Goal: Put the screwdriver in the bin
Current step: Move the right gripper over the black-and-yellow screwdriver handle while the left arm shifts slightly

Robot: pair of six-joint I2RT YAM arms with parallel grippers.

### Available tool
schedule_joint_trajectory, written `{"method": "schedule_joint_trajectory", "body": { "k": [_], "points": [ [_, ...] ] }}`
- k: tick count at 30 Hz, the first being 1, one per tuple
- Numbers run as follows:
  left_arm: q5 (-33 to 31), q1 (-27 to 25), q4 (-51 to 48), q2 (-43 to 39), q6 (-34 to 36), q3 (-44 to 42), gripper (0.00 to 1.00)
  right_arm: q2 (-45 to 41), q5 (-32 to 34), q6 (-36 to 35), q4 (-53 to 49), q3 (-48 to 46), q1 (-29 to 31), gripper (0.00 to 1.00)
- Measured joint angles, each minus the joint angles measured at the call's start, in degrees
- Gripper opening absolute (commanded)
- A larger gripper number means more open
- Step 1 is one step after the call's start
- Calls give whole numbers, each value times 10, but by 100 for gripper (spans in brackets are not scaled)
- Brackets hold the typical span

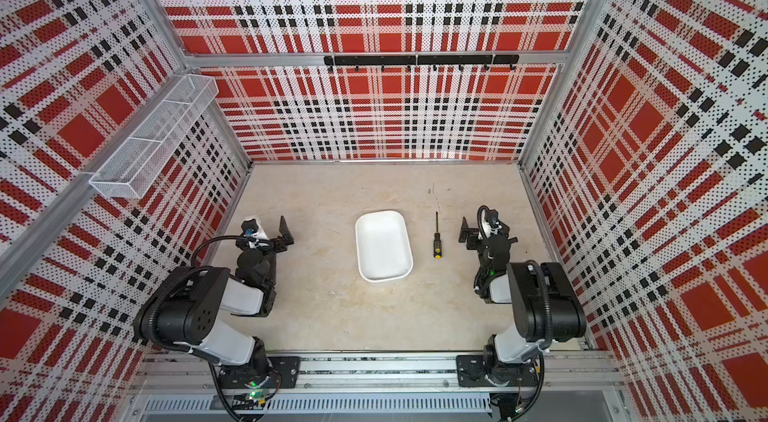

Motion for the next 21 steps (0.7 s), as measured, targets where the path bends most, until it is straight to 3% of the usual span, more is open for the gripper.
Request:
{"method": "schedule_joint_trajectory", "body": {
  "k": [9,21],
  "points": [
    [22,14,-12,-7,-5,1,98,0,-2,0,-3,0,0,100],
    [75,15,-179,-137,-10,84,98,-76,2,0,-106,30,0,100]
  ]
}}
